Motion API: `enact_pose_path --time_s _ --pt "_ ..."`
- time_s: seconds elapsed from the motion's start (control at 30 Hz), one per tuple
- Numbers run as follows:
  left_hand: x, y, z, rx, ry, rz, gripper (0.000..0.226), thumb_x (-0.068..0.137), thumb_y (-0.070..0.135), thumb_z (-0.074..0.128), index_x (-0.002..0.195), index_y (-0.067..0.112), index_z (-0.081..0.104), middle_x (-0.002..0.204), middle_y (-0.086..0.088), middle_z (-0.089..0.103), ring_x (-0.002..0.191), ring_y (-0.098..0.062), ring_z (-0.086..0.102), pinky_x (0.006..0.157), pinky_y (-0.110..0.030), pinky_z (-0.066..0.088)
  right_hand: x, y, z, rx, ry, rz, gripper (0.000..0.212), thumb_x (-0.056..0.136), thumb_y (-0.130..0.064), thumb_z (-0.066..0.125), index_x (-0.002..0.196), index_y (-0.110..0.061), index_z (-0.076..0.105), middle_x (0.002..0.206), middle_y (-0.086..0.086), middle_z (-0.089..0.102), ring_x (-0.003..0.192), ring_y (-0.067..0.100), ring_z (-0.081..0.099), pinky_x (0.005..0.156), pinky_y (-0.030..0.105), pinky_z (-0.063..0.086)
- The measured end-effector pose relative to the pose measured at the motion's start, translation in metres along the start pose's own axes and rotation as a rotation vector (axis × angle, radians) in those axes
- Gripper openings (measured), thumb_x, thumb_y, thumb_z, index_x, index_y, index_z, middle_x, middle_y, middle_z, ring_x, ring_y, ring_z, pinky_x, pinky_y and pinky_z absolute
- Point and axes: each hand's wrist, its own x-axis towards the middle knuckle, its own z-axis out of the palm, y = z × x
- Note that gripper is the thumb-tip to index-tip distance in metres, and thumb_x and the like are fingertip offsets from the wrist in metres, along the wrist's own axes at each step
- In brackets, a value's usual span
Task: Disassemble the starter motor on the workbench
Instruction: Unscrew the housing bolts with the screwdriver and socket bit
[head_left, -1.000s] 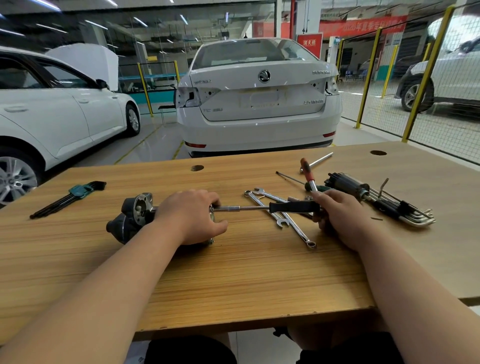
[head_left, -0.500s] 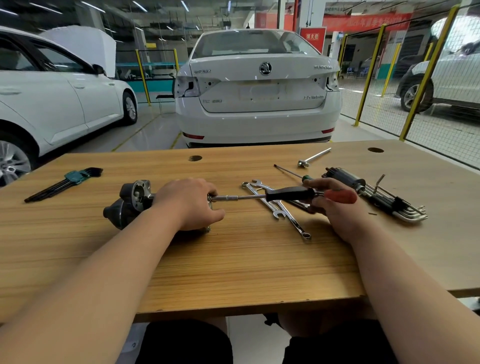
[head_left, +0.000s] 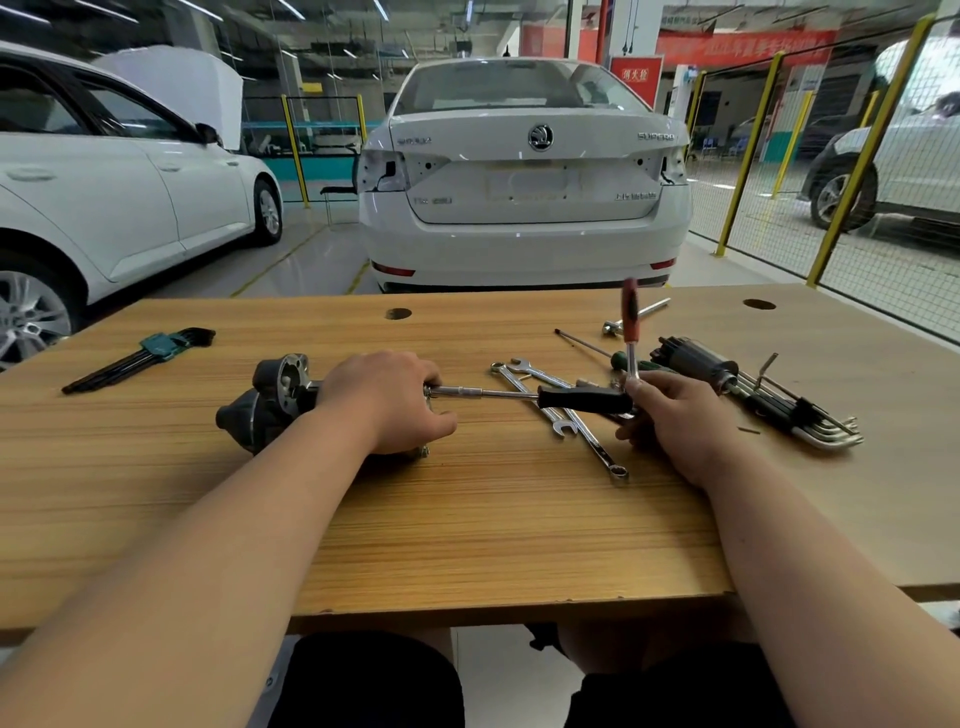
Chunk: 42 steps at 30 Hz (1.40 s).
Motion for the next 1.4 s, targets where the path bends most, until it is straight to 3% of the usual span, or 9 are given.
enact_pose_path --time_s 0.1,0.23,0.33,0.43,0.6,0.73,0.9,1.17,1.4 --pt "0.0 0.0 -0.001 0.001 -0.004 0.002 0.059 0.074 0.07 0.048 0.122 0.038 0.054 0.119 0.012 0.058 0.106 -0.015 0.053 0.072 -0.032 0.038 0.0 0.0 0.001 -0.135 0.028 0.01 0.025 0.1 -0.042 0.049 0.094 -0.028 0.068 0.061 0.001 0.07 0.052 0.007 0.063 0.061 0.03 0.045" --pt "-0.001 0.001 -0.001 0.007 -0.001 -0.004 0.055 0.076 0.07 0.049 0.122 0.04 0.054 0.12 0.014 0.057 0.107 -0.013 0.053 0.07 -0.031 0.034 -0.001 -0.002 0.001 -0.182 0.026 -0.002 0.023 0.1 -0.042 0.048 0.092 -0.032 0.066 0.053 -0.003 0.065 0.043 0.002 0.056 0.056 0.029 0.04" --pt "0.0 0.0 -0.001 0.007 -0.018 0.001 0.058 0.076 0.071 0.048 0.126 0.042 0.052 0.125 0.014 0.055 0.112 -0.013 0.051 0.072 -0.032 0.035 -0.001 -0.001 0.0 -0.133 0.025 -0.029 0.016 0.099 -0.034 0.053 0.102 -0.033 0.069 0.068 -0.003 0.07 0.053 0.002 0.061 0.06 0.026 0.044" --pt "0.001 0.0 -0.001 0.026 -0.034 -0.002 0.061 0.077 0.072 0.046 0.129 0.041 0.05 0.129 0.014 0.053 0.117 -0.015 0.049 0.075 -0.034 0.034 0.001 -0.001 -0.001 0.012 0.016 -0.025 0.023 0.097 -0.018 0.059 0.115 -0.026 0.069 0.084 -0.003 0.07 0.065 0.005 0.064 0.063 0.021 0.048" --pt "0.001 0.0 0.0 0.02 -0.031 0.005 0.059 0.076 0.072 0.046 0.126 0.041 0.051 0.125 0.013 0.055 0.112 -0.015 0.051 0.073 -0.034 0.035 -0.002 -0.003 -0.006 -0.07 -0.009 -0.098 0.038 0.087 -0.004 0.066 0.101 -0.039 0.07 0.095 -0.019 0.065 0.073 -0.019 0.059 0.058 -0.002 0.039" --pt "0.003 -0.001 -0.001 0.032 -0.053 0.003 0.064 0.075 0.073 0.044 0.129 0.04 0.05 0.129 0.013 0.053 0.116 -0.015 0.049 0.078 -0.036 0.039 0.001 -0.001 -0.007 0.021 -0.013 -0.052 0.039 0.085 -0.004 0.068 0.098 -0.04 0.071 0.101 -0.013 0.068 0.085 -0.001 0.065 0.067 0.011 0.044" --pt "0.002 -0.001 0.0 0.04 -0.053 0.012 0.066 0.075 0.074 0.043 0.13 0.037 0.051 0.129 0.01 0.053 0.115 -0.016 0.049 0.083 -0.036 0.039 0.003 0.0 -0.006 0.011 -0.001 -0.023 0.035 0.085 -0.006 0.068 0.108 -0.032 0.07 0.105 -0.011 0.066 0.094 0.006 0.061 0.067 0.014 0.043" --pt "0.002 0.0 -0.002 0.033 -0.069 0.013 0.066 0.076 0.074 0.043 0.131 0.037 0.05 0.127 0.009 0.053 0.115 -0.018 0.049 0.087 -0.037 0.039 0.006 0.0 -0.002 -0.038 -0.007 -0.046 0.037 0.085 -0.003 0.067 0.093 -0.039 0.068 0.101 -0.007 0.066 0.091 0.011 0.061 0.071 0.022 0.044" --pt "0.001 0.001 -0.003 0.027 -0.071 0.008 0.066 0.077 0.073 0.043 0.132 0.037 0.05 0.126 0.009 0.053 0.116 -0.017 0.048 0.09 -0.037 0.039 0.009 0.005 -0.005 -0.018 0.001 -0.015 0.026 0.085 -0.008 0.069 0.098 -0.031 0.07 0.096 -0.009 0.071 0.085 0.003 0.067 0.068 0.015 0.045"
